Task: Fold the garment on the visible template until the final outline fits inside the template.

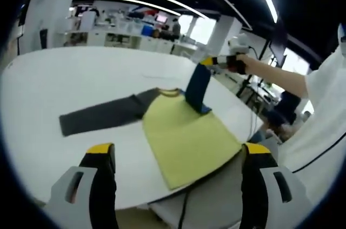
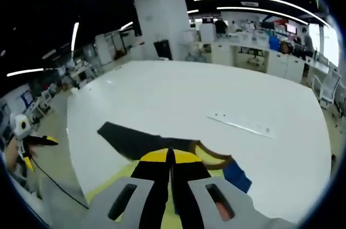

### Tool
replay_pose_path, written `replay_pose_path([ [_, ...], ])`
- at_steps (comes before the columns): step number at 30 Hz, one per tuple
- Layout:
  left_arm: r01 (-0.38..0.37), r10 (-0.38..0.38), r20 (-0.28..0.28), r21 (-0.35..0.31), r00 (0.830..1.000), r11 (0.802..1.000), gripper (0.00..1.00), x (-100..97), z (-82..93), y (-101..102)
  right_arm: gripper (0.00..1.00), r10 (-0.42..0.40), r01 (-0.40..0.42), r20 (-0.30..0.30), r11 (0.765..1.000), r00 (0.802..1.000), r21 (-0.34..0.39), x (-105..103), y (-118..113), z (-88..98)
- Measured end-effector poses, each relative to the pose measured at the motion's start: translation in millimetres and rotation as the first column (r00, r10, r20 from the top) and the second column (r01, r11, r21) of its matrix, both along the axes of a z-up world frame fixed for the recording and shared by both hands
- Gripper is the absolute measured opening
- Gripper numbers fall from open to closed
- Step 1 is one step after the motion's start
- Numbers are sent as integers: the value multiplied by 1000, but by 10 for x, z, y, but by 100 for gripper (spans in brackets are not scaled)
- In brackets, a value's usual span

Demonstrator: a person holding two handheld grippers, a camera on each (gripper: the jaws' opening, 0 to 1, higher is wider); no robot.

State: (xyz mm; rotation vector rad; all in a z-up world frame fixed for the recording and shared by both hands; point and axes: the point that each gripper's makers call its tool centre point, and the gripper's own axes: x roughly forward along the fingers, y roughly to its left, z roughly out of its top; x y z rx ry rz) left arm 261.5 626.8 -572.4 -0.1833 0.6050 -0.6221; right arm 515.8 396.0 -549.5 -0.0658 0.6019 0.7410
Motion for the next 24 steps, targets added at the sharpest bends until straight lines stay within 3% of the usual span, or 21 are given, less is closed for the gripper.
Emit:
replay_pose_path([
  [24, 61, -59, -19, 84, 998, 995, 99, 94, -302, 16, 2, 29, -36, -99, 997, 995, -72, 114, 538, -502],
])
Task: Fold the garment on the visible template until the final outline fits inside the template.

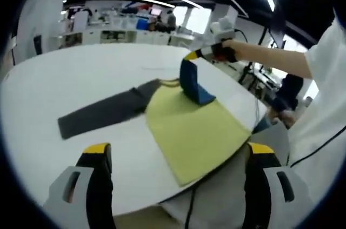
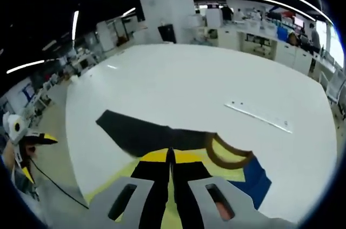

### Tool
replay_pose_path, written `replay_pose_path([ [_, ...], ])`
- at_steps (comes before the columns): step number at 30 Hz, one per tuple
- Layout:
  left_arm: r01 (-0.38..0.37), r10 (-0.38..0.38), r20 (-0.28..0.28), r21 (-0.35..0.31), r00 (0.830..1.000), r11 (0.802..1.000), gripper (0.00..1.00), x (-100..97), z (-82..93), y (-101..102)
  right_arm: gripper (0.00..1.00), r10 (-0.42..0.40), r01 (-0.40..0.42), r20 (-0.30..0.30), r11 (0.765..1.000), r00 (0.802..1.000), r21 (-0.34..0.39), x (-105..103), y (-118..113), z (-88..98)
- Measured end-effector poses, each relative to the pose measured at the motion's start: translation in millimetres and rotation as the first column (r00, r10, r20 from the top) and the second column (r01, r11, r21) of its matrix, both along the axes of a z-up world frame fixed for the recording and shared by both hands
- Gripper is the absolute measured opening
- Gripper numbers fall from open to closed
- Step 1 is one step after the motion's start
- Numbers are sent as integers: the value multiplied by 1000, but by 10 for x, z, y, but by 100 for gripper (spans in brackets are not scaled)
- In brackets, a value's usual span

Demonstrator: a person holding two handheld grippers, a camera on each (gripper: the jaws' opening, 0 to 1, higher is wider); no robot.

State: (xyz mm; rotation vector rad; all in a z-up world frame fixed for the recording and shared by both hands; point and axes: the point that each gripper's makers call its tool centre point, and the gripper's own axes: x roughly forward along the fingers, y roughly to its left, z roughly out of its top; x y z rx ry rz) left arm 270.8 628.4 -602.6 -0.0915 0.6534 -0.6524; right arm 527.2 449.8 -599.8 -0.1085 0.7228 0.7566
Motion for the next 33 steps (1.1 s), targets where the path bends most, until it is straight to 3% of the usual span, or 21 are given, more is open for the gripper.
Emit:
replay_pose_path([
  [18, -2, 2, -17, -19, 1000, 1000, 99, 134, -152, 66, 2, -126, 123, -119, 992, 985, -32, -45, 287, -431],
  [23, -5, 4, -26, -21, 1000, 1000, 99, 143, -231, 120, 2, -237, 245, -176, 969, 955, 24, -103, 354, -573],
  [33, -13, 12, -37, -29, 999, 999, 99, 150, -326, 193, 2, -331, 341, -210, 940, 920, 12, -163, 431, -841],
])
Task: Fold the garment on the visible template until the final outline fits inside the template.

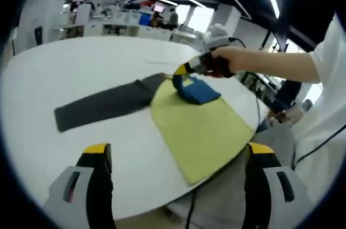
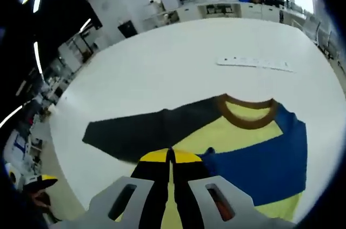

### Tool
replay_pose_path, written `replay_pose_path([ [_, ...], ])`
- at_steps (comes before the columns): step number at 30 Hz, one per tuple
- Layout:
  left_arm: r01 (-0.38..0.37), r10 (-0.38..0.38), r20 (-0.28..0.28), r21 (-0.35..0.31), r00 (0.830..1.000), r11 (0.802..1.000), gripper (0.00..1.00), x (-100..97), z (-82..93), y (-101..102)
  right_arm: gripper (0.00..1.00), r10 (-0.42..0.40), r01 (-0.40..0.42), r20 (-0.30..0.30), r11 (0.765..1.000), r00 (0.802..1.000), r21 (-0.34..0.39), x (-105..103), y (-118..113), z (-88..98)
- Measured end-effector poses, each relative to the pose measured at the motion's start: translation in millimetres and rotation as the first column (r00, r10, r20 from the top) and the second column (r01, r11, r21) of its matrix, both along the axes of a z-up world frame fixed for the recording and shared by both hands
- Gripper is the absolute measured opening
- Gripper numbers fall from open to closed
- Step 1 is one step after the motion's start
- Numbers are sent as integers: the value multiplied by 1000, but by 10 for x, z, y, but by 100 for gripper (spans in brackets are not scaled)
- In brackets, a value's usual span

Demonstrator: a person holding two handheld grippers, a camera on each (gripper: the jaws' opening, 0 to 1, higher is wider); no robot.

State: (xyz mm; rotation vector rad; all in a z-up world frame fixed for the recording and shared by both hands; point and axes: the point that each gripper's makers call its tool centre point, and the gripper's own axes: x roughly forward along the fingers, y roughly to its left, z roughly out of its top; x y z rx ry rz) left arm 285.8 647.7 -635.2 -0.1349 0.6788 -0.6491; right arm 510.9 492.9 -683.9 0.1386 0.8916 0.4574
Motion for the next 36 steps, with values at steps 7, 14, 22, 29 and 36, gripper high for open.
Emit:
replay_pose_path([
  [7, -10, 10, -8, 2, 1000, 1000, 99, 5, -81, 94, 2, -91, 93, -47, 995, 995, 42, -9, 10, -106],
  [14, -16, 16, -16, -1, 1000, 1000, 99, 20, -135, 112, 2, -148, 155, -81, 984, 986, 88, -87, 96, -192],
  [22, -13, 13, -19, 6, 1000, 1000, 99, 36, -150, 94, 2, -284, 307, -141, 933, 948, 188, -103, 212, -232],
  [29, -13, 13, -27, 4, 1000, 1000, 99, 23, -172, 76, 2, -478, 531, -235, 784, 847, 320, -142, 221, -266],
  [36, -8, 8, -31, 2, 1000, 1000, 99, 23, -180, 48, 2, -551, 612, -269, 688, 790, 390, -193, 327, -328],
])
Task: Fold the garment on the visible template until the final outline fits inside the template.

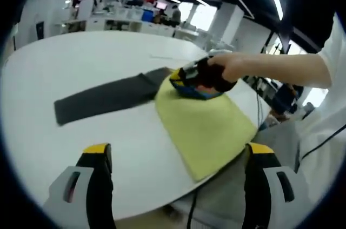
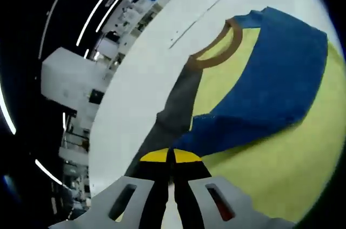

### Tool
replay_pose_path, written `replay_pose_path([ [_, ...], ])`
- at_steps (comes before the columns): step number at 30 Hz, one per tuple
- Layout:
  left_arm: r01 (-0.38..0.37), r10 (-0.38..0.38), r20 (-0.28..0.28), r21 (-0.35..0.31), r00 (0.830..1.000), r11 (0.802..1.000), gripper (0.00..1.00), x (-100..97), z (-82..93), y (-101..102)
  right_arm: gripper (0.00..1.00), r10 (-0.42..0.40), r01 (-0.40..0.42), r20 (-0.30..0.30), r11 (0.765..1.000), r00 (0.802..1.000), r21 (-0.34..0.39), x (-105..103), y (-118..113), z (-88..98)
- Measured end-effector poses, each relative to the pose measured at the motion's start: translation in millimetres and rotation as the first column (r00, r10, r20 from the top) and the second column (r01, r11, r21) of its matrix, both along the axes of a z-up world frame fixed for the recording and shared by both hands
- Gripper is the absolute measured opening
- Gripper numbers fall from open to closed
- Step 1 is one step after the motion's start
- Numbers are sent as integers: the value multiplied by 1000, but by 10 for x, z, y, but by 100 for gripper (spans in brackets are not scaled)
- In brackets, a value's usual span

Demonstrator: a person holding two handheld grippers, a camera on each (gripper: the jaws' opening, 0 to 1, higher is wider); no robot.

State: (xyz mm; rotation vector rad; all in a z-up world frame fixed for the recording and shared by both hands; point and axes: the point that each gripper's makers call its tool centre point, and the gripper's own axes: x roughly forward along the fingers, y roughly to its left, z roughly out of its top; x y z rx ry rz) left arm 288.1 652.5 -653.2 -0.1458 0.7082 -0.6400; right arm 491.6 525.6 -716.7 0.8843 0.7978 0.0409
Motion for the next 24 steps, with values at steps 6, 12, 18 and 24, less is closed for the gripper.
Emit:
replay_pose_path([
  [6, -1, 1, -4, 4, 1000, 1000, 99, -6, -10, 23, 2, -59, 59, 1, 998, 998, 14, 12, 22, -107],
  [12, 0, 0, -13, 7, 1000, 1000, 99, -23, -37, 47, 2, -126, 124, 44, 992, 991, 33, 5, 32, -161],
  [18, 1, -1, -14, 9, 1000, 1000, 99, -13, -47, 55, 2, -134, 133, 38, 990, 990, 36, -72, 79, -274],
  [24, 2, -2, -14, 9, 1000, 1000, 99, 1, -55, 66, 2, -7, 8, 88, 1000, 996, -12, -89, 251, -268],
])
